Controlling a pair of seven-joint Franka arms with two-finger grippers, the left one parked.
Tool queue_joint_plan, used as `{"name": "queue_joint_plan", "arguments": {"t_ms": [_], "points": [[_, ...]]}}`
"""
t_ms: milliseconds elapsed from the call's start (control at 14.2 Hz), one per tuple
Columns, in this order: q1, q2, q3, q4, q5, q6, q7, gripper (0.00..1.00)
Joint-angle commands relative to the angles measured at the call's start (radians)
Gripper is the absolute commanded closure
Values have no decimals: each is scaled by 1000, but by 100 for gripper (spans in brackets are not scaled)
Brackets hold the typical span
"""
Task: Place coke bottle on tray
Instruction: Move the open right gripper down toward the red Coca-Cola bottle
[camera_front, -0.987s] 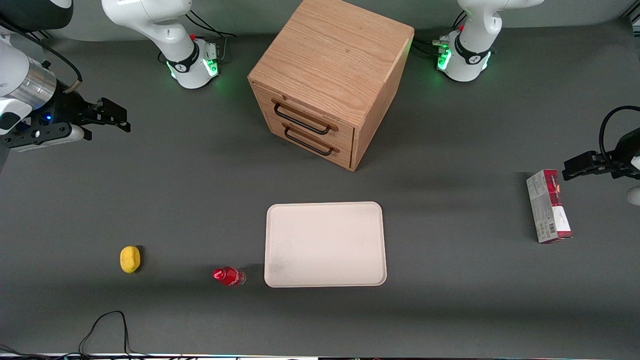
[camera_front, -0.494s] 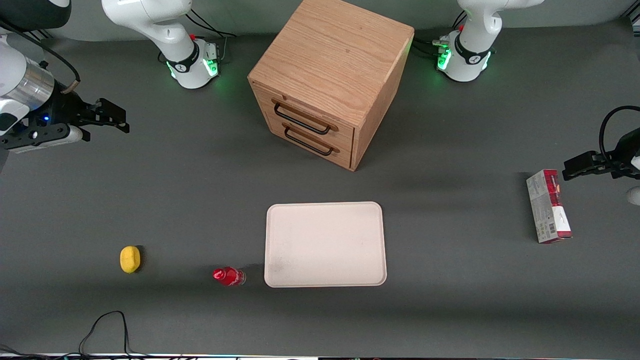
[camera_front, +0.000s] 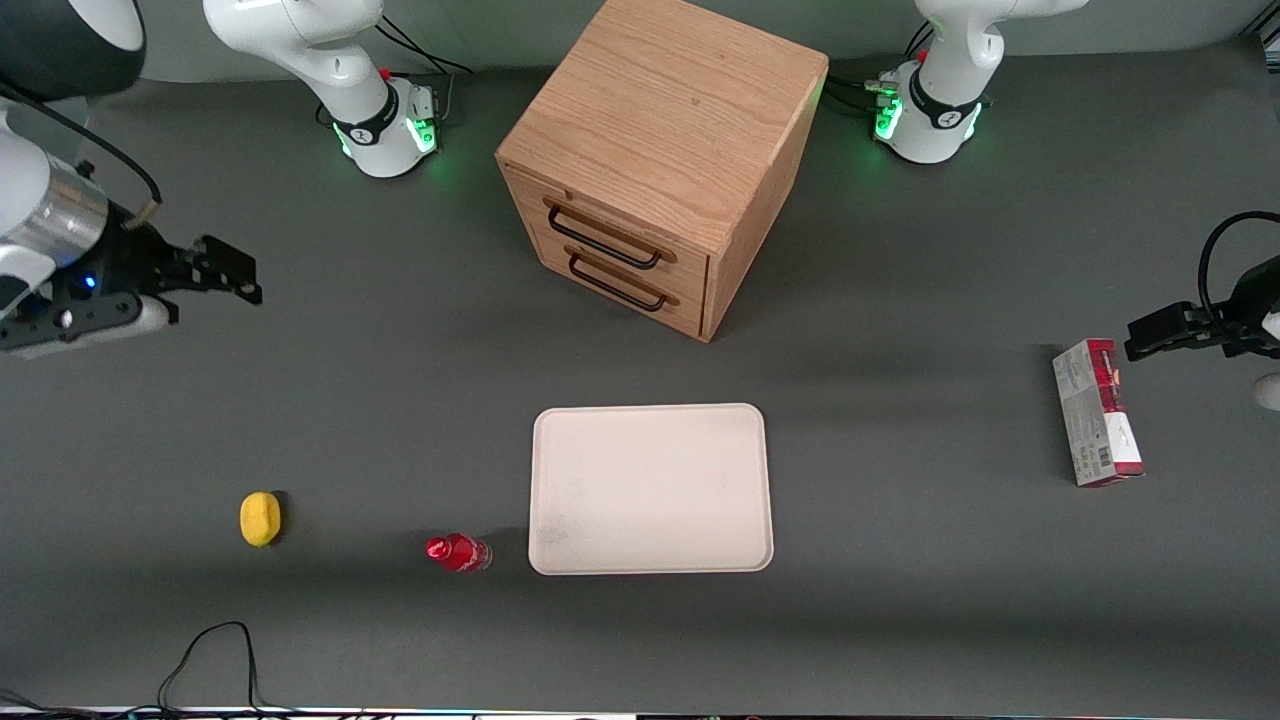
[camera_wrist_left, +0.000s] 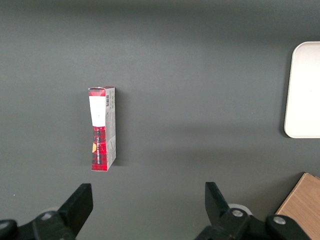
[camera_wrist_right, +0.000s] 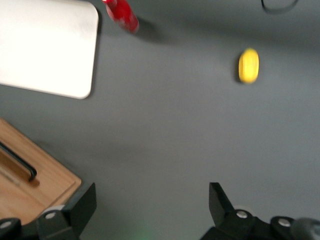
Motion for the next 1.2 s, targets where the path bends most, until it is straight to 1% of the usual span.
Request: {"name": "queue_joint_plan", "arguments": {"t_ms": [0, 141, 212, 282, 494, 635, 917, 1128], "points": [[36, 249, 1, 290, 11, -35, 28, 0], [36, 339, 10, 381, 96, -6, 39, 0], [36, 376, 12, 411, 127, 31, 45, 0], [36, 409, 12, 427, 144, 71, 57, 0], [40, 495, 33, 461, 143, 178, 77, 0], [42, 555, 33, 500, 138, 194, 76, 0], [52, 640, 30, 521, 123, 229, 77, 0], [75, 673, 33, 519, 46, 300, 92, 0]]}}
